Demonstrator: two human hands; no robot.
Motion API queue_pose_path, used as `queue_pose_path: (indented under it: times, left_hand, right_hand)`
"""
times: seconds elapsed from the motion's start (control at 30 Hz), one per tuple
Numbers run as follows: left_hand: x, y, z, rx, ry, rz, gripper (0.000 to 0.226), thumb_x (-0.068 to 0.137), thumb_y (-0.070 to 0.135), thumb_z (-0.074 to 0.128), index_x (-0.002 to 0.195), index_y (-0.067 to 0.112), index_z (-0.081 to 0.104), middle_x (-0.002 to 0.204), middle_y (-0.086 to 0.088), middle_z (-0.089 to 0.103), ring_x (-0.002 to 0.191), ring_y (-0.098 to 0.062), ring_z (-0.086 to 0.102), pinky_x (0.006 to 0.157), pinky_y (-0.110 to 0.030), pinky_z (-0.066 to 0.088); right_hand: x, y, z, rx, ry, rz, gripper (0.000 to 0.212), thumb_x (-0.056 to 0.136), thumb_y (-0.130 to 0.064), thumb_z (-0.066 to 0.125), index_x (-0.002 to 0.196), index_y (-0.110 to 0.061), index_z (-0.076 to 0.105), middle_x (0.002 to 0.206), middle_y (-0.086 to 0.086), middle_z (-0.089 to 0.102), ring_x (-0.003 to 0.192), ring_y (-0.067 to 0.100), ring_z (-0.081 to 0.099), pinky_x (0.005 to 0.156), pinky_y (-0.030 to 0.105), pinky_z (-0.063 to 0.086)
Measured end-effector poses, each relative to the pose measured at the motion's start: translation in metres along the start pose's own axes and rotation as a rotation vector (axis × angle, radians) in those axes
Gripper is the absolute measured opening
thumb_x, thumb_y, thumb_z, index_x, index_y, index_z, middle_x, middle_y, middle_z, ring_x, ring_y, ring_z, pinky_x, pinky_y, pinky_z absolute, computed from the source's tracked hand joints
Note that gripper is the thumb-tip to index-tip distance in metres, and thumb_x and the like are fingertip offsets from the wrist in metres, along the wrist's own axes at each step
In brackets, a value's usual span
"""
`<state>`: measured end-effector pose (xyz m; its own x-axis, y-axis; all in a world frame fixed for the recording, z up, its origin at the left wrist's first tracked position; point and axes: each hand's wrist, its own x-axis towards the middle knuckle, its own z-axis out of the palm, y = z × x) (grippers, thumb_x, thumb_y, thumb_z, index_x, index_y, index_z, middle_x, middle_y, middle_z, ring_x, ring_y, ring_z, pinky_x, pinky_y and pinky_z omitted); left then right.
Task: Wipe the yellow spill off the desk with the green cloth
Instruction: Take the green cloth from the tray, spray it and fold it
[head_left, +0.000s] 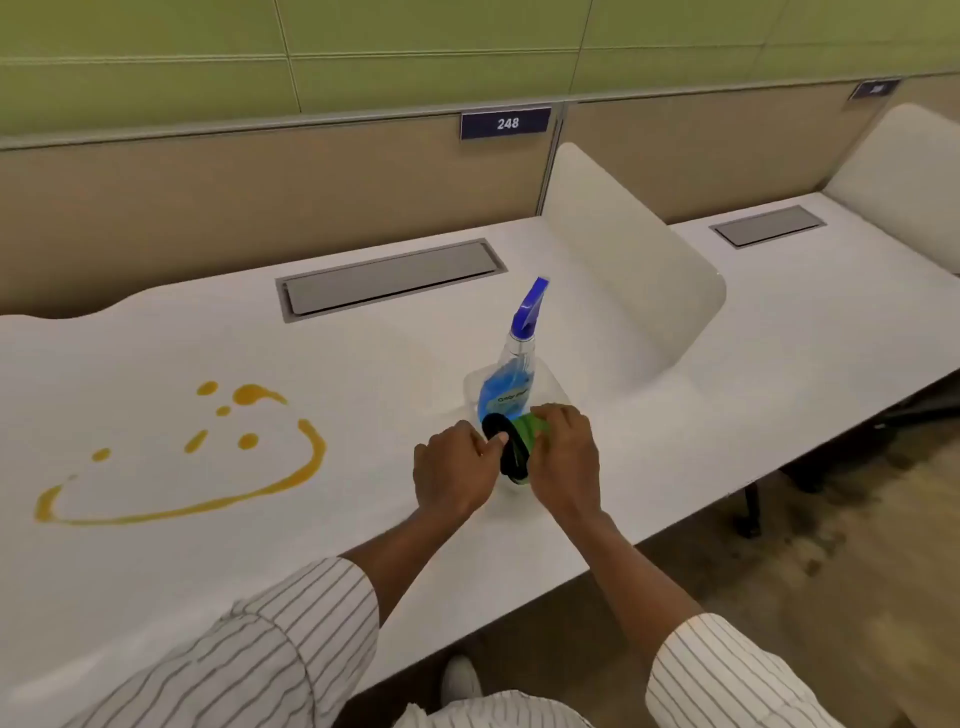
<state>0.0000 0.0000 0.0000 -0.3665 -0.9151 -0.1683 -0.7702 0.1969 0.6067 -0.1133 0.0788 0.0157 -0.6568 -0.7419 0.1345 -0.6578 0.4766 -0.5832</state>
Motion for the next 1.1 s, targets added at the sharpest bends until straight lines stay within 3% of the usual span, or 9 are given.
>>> queue_pose_path:
  times: [0.17, 0.27, 0.37, 0.53, 0.73, 0.87, 0.97, 1.1]
  left_hand:
    - [0.002, 0.017, 0.016, 0.091, -0.032, -0.033, 0.061, 0.095, 0.075, 0.063, 0.116, 0.018, 0.064, 0.105, 0.001, 0.077, 0.088, -0.020, 0.070, 0.074, -0.033, 0.051]
    - [0.005, 0.022, 0.023, 0.174, -0.081, -0.020, 0.063, 0.097, 0.071, 0.065, 0.129, 0.017, 0.059, 0.116, 0.000, 0.076, 0.103, -0.024, 0.075, 0.081, -0.034, 0.056]
    - [0.007, 0.030, 0.028, 0.192, -0.089, -0.020, 0.051, 0.101, 0.063, 0.063, 0.128, 0.020, 0.059, 0.112, 0.001, 0.075, 0.101, -0.022, 0.075, 0.082, -0.035, 0.059]
    - [0.008, 0.039, 0.033, 0.195, -0.087, -0.040, 0.044, 0.100, 0.060, 0.067, 0.120, 0.022, 0.057, 0.095, 0.007, 0.062, 0.083, -0.016, 0.061, 0.071, -0.031, 0.047]
    - [0.015, 0.038, 0.030, 0.182, -0.100, -0.039, 0.030, 0.097, 0.045, 0.073, 0.109, 0.023, 0.057, 0.092, 0.006, 0.062, 0.081, -0.016, 0.060, 0.069, -0.030, 0.047]
    - [0.016, 0.041, 0.025, 0.005, -0.060, -0.148, 0.028, 0.096, 0.043, 0.075, 0.109, 0.019, 0.069, 0.089, 0.005, 0.066, 0.082, -0.015, 0.064, 0.067, -0.028, 0.046]
    - [0.017, 0.043, 0.013, -0.208, -0.027, -0.207, 0.022, 0.089, 0.038, 0.079, 0.088, 0.017, 0.073, 0.081, -0.001, 0.073, 0.079, -0.020, 0.071, 0.067, -0.033, 0.054]
    - [0.018, 0.048, -0.013, -0.485, 0.025, -0.223, 0.027, 0.085, 0.030, 0.080, 0.066, 0.019, 0.065, 0.069, 0.004, 0.068, 0.071, -0.018, 0.067, 0.068, -0.035, 0.056]
  right_hand:
    - [0.026, 0.018, -0.005, -0.171, -0.107, 0.043, 0.044, 0.095, -0.019, 0.069, 0.137, -0.009, 0.063, 0.137, 0.011, 0.067, 0.122, 0.030, 0.064, 0.100, 0.041, 0.056]
    - [0.036, 0.020, -0.001, -0.256, -0.194, 0.075, 0.054, 0.086, -0.025, 0.081, 0.135, -0.012, 0.063, 0.131, 0.010, 0.069, 0.117, 0.029, 0.066, 0.095, 0.041, 0.058]
    - [0.043, 0.023, 0.004, -0.331, -0.241, 0.116, 0.048, 0.087, -0.027, 0.079, 0.130, -0.015, 0.061, 0.121, 0.009, 0.070, 0.109, 0.028, 0.069, 0.088, 0.038, 0.058]
    - [0.050, 0.028, 0.012, -0.424, -0.273, 0.098, 0.036, 0.093, -0.025, 0.070, 0.123, -0.012, 0.056, 0.115, 0.011, 0.068, 0.107, 0.029, 0.065, 0.081, 0.037, 0.056]
    - [0.059, 0.034, 0.018, -0.489, -0.258, 0.026, 0.029, 0.096, -0.026, 0.068, 0.119, -0.013, 0.056, 0.115, 0.010, 0.066, 0.105, 0.026, 0.063, 0.081, 0.035, 0.056]
    - [0.064, 0.038, 0.014, -0.453, -0.182, 0.013, 0.019, 0.093, -0.018, 0.068, 0.109, -0.014, 0.059, 0.101, 0.007, 0.066, 0.092, 0.025, 0.061, 0.070, 0.036, 0.054]
    - [0.069, 0.037, 0.003, -0.382, -0.090, 0.019, 0.025, 0.089, -0.010, 0.067, 0.113, -0.017, 0.065, 0.099, 0.007, 0.068, 0.090, 0.026, 0.063, 0.064, 0.034, 0.048]
    - [0.074, 0.025, -0.023, -0.275, -0.014, 0.095, 0.039, 0.082, -0.008, 0.064, 0.117, -0.024, 0.071, 0.102, 0.003, 0.074, 0.090, 0.029, 0.069, 0.077, 0.037, 0.053]
